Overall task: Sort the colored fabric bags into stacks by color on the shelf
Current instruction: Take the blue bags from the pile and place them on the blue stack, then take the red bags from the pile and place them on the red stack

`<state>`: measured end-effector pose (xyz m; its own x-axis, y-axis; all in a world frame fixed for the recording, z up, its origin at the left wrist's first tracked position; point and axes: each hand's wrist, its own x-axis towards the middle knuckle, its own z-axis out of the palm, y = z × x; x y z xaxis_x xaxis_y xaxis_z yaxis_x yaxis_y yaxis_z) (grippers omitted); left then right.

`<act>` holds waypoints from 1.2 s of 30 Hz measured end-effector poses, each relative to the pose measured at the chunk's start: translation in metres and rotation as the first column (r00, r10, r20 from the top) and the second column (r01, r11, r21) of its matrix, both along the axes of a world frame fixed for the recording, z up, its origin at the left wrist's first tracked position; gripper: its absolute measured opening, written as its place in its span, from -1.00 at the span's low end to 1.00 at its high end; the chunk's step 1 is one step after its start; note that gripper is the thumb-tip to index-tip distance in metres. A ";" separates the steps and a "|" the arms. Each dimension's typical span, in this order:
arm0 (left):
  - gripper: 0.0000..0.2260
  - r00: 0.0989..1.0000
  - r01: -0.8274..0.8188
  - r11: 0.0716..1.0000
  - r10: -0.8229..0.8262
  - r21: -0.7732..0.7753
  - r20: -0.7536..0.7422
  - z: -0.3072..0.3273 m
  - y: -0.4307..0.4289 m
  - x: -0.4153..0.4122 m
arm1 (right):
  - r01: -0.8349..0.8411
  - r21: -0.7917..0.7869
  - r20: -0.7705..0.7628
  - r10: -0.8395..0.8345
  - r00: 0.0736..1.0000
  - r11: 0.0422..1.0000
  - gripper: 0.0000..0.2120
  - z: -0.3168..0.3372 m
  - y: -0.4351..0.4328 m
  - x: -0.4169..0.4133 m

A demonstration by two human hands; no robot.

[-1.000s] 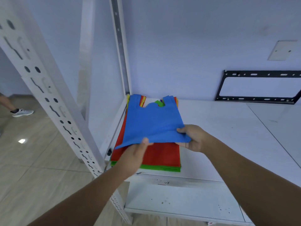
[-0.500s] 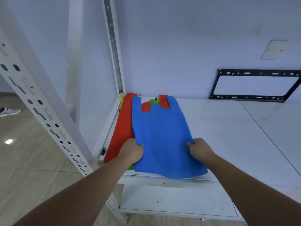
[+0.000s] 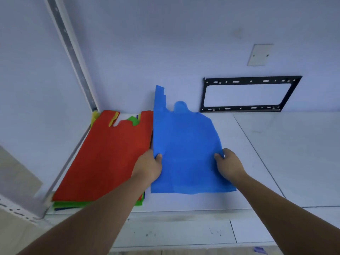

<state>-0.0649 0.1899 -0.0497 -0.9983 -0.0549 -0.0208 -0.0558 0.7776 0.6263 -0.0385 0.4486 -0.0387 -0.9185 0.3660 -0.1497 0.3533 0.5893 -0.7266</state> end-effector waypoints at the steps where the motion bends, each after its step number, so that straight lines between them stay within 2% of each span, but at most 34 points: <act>1: -0.71 0.997 0.005 0.998 0.001 -0.068 0.082 -0.007 0.005 0.000 | -0.014 0.010 0.064 0.013 0.998 1.000 -0.78 -0.007 0.009 0.000; 4: -0.69 0.977 0.018 0.990 0.012 -0.139 0.213 -0.019 0.012 0.002 | -0.027 0.003 0.155 0.026 0.988 1.000 -0.75 -0.023 0.023 0.000; 6: -0.72 0.978 0.029 0.993 -0.005 -0.115 0.210 -0.017 0.011 0.001 | -0.027 -0.011 0.172 0.028 0.985 1.000 -0.74 -0.028 0.027 -0.002; 8: -0.72 0.989 0.046 0.995 -0.033 -0.089 0.147 -0.008 0.006 -0.001 | -0.003 0.005 0.170 0.003 0.985 1.000 -0.67 -0.024 0.027 -0.005; 10: -0.78 0.997 0.071 0.991 -0.067 -0.113 0.046 0.004 -0.005 -0.002 | 0.025 0.139 0.106 -0.040 0.994 0.990 -0.52 -0.017 0.021 -0.006; 12: -0.81 0.992 0.112 0.984 -0.119 -0.141 -0.038 0.014 -0.021 0.000 | 0.020 0.342 -0.019 -0.014 1.000 0.940 -0.50 -0.012 0.005 -0.004; 14: -0.82 0.975 0.186 0.968 -0.203 -0.166 -0.089 0.020 -0.039 0.003 | -0.097 0.380 -0.106 0.147 0.983 0.920 -0.62 -0.006 -0.023 -0.003; 16: -0.79 0.957 0.252 0.948 -0.274 -0.193 -0.096 0.022 -0.060 0.009 | -0.281 0.256 -0.126 0.320 0.939 0.925 -0.86 0.002 -0.061 -0.001; 17: -0.75 0.951 0.274 0.939 -0.297 -0.206 -0.091 0.022 -0.072 0.012 | -0.371 0.186 -0.114 0.395 0.911 0.910 -0.92 0.006 -0.081 0.001; 19: -0.61 0.933 0.323 0.912 -0.352 -0.255 -0.078 0.021 -0.096 0.021 | -0.514 0.090 -0.089 0.521 0.849 0.853 -0.89 0.010 -0.119 0.004; 21: -0.42 0.909 0.394 0.862 -0.417 -0.321 -0.005 0.022 -0.115 0.031 | -0.645 0.057 -0.060 0.647 0.760 0.762 -0.91 0.010 -0.150 0.008; 23: -0.25 0.881 0.459 0.809 -0.469 -0.367 0.068 0.019 -0.128 0.038 | -0.751 0.100 0.026 0.753 0.658 0.653 -0.66 0.002 -0.167 0.010; 25: -0.18 0.859 0.499 0.786 -0.504 -0.365 0.087 0.011 -0.138 0.042 | -0.784 0.161 0.108 0.779 0.618 0.599 -0.45 -0.006 -0.175 0.010; 27: -0.18 0.841 0.530 0.778 -0.533 -0.338 0.090 0.001 -0.147 0.044 | -0.767 0.173 0.095 0.765 0.637 0.618 -0.43 -0.012 -0.180 0.010; 29: -0.25 0.839 0.535 0.796 -0.540 -0.284 0.065 -0.006 -0.153 0.044 | -0.719 0.211 0.071 0.724 0.686 0.662 -0.51 -0.016 -0.186 0.011; 32: -0.48 0.863 0.493 0.853 -0.504 -0.169 -0.029 -0.010 -0.159 0.042 | -0.569 0.273 0.007 0.590 0.808 0.776 -0.54 -0.018 -0.196 0.016; 34: -0.72 0.889 0.443 0.890 -0.452 -0.112 -0.074 -0.008 -0.164 0.039 | -0.483 0.188 -0.085 0.505 0.859 0.855 -0.58 -0.016 -0.197 0.019; 36: -0.77 0.924 0.369 0.929 -0.371 -0.034 -0.088 -0.007 -0.169 0.034 | -0.494 0.132 -0.099 0.508 0.856 0.859 -0.64 -0.013 -0.191 0.021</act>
